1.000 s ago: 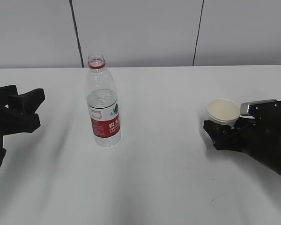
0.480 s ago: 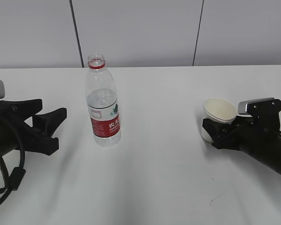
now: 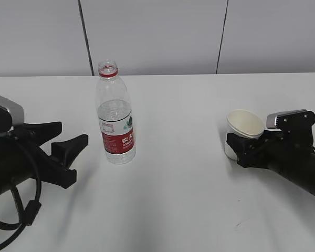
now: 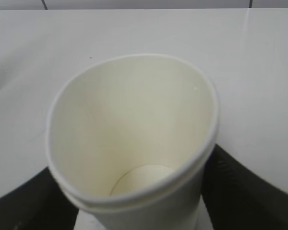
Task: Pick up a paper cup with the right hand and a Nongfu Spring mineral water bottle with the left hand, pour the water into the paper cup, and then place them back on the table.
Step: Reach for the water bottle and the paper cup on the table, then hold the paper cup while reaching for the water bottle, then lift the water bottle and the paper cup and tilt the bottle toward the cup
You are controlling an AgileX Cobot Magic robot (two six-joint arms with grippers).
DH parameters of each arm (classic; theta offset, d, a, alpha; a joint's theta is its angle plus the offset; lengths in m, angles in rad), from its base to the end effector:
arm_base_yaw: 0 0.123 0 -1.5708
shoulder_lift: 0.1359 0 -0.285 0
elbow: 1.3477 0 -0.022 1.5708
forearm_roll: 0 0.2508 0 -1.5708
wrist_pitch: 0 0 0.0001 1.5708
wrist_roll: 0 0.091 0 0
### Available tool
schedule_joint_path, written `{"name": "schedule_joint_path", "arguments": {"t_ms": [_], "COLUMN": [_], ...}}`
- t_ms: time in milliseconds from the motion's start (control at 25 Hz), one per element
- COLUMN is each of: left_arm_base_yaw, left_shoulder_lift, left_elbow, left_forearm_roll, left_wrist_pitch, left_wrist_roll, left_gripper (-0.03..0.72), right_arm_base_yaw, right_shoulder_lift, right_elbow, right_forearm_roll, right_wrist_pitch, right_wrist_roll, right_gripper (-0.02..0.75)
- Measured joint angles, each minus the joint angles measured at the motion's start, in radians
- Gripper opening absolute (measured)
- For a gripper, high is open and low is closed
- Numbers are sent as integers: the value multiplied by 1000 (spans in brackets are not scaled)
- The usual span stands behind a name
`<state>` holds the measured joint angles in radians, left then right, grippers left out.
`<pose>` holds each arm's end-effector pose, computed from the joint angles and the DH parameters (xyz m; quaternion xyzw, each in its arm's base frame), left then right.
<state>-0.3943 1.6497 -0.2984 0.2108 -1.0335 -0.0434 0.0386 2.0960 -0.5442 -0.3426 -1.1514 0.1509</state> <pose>0.2193 -0.1090 0.1476 0.2329 0.7503 -0.1706 0.5948 0.3039 0.0397 0.0723 -0.1028 0.8039 0.1395 0.5689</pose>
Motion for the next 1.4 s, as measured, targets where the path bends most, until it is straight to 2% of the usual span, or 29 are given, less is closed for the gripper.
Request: {"name": "schedule_joint_path", "arguments": {"t_ms": [200, 280, 720, 920, 1120, 1400], "left_arm_base_yaw": [0, 0, 0, 0, 0, 0], "left_shoulder_lift": [150, 201, 341, 351, 395, 419], "left_elbow": [-51, -81, -263, -349, -428, -445], "left_forearm_roll": [5, 11, 111, 134, 142, 152], "left_wrist_pitch": [-92, -98, -106, -107, -107, -110], "left_wrist_roll": [0, -4, -114, -158, -169, -171], "left_gripper": [594, 623, 636, 621, 553, 370], "right_arm_base_yaw": [0, 0, 0, 0, 0, 0], "right_shoulder_lift": [2, 2, 2, 2, 2, 2], "right_elbow": [0, 0, 0, 0, 0, 0], "right_forearm_roll": [-38, -44, -50, -50, -53, -88], "right_wrist_pitch": [0, 0, 0, 0, 0, 0], "right_wrist_roll": [0, 0, -2, -3, -3, -3], "right_gripper": [525, 525, 524, 524, 524, 524]}}
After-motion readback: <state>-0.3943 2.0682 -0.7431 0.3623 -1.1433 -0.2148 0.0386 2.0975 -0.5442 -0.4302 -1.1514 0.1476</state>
